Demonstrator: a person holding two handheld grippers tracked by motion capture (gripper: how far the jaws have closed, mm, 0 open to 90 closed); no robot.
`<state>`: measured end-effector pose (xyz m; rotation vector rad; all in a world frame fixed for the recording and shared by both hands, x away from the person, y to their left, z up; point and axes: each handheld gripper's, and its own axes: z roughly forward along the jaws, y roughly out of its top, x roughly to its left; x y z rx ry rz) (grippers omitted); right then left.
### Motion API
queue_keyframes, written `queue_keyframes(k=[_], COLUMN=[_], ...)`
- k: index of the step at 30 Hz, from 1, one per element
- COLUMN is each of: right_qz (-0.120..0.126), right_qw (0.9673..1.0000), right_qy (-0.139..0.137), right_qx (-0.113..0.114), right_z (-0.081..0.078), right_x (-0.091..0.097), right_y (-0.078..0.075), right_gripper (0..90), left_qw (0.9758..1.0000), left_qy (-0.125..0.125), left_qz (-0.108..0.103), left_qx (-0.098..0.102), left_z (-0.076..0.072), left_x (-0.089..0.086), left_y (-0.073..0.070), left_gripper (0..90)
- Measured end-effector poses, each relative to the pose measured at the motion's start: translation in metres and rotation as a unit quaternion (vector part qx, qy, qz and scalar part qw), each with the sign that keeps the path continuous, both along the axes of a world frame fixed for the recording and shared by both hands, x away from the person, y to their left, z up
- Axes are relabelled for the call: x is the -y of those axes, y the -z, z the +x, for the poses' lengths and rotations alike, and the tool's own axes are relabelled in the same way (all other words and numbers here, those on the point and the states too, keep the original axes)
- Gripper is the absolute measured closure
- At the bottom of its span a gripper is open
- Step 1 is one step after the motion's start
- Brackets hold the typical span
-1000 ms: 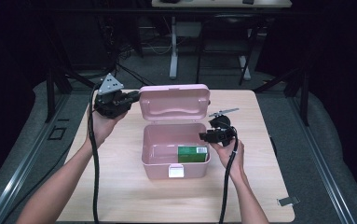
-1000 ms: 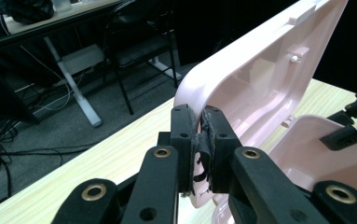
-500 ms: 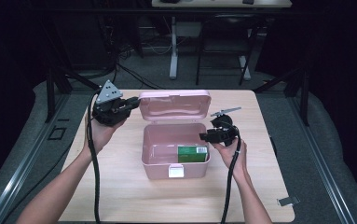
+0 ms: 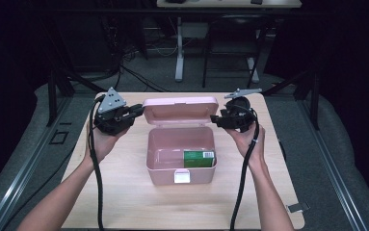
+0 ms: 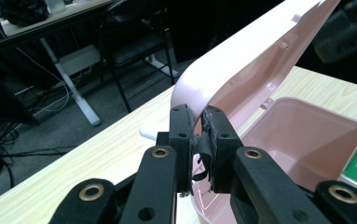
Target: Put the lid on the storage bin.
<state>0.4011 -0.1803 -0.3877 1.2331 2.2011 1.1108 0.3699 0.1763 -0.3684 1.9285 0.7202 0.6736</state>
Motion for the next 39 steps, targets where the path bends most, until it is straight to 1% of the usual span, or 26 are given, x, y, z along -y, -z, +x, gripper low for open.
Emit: queue_keyframes(k=[4,5,7,9,10,12,17,21,23,25,28,29,33,35,39], right_qz=[-0.004,-0.004,-0.004,-0.003,-0.005,-0.007,-0.009,-0.002,0.000,-0.004,-0.004,-0.004,0.000,0.001,-0.005], right_qw=[0.9996,0.9993,0.9991,0.9989,0.9988,0.9989,0.9987,0.9988,0.9988,0.9987,0.9990,0.9989,0.9991,0.9991,0.9992], right_qy=[-0.016,-0.024,-0.030,-0.035,-0.036,-0.035,-0.039,-0.042,-0.043,-0.043,-0.039,-0.041,-0.040,-0.040,-0.038], right_qx=[0.025,0.027,0.029,0.030,0.032,0.031,0.031,0.024,0.025,0.026,0.020,0.022,0.015,0.012,0.012], right_z=[-0.005,-0.006,-0.009,-0.011,-0.012,-0.014,-0.021,-0.027,-0.031,-0.034,-0.039,-0.040,-0.045,-0.046,-0.050], right_x=[-0.003,-0.003,-0.005,-0.006,-0.006,-0.006,-0.004,-0.002,-0.001,-0.001,0.000,0.000,0.001,0.001,0.001], right_y=[-0.009,-0.011,-0.012,-0.012,-0.012,-0.012,-0.011,-0.010,-0.009,-0.007,-0.004,-0.002,0.003,0.005,0.008], right_gripper=[54.9,55.6,57.7,59.6,60.0,62.3,63.8,65.4,66.2,66.8,68.7,68.8,69.0,68.9,69.6], left_qw=[1.0000,1.0000,0.9999,0.9999,0.9999,0.9998,0.9993,0.9989,0.9986,0.9984,0.9982,0.9981,0.9979,0.9976,0.9973], left_qy=[0.007,0.009,0.013,0.015,0.015,0.020,0.031,0.039,0.043,0.046,0.048,0.049,0.050,0.050,0.050], left_qz=[-0.001,-0.001,-0.002,0.003,-0.001,0.001,0.000,-0.005,-0.004,-0.002,-0.001,0.000,-0.004,-0.007,-0.009], left_qx=[-0.003,-0.003,-0.005,-0.003,-0.005,-0.009,-0.019,-0.026,-0.031,-0.031,-0.036,-0.038,-0.042,-0.048,-0.054], left_z=[-0.005,-0.007,-0.010,-0.012,-0.012,-0.014,-0.019,-0.025,-0.028,-0.031,-0.035,-0.036,-0.040,-0.041,-0.042], left_x=[-0.002,-0.002,-0.002,-0.003,-0.003,-0.004,-0.007,-0.009,-0.010,-0.010,-0.010,-0.010,-0.011,-0.012,-0.012], left_y=[0.002,0.003,0.004,0.005,0.005,0.006,0.009,0.013,0.015,0.018,0.021,0.021,0.026,0.029,0.035], left_gripper=[82.4,82.2,82.0,81.8,81.8,81.7,81.1,80.2,79.7,79.5,79.7,79.6,79.6,79.6,80.0])
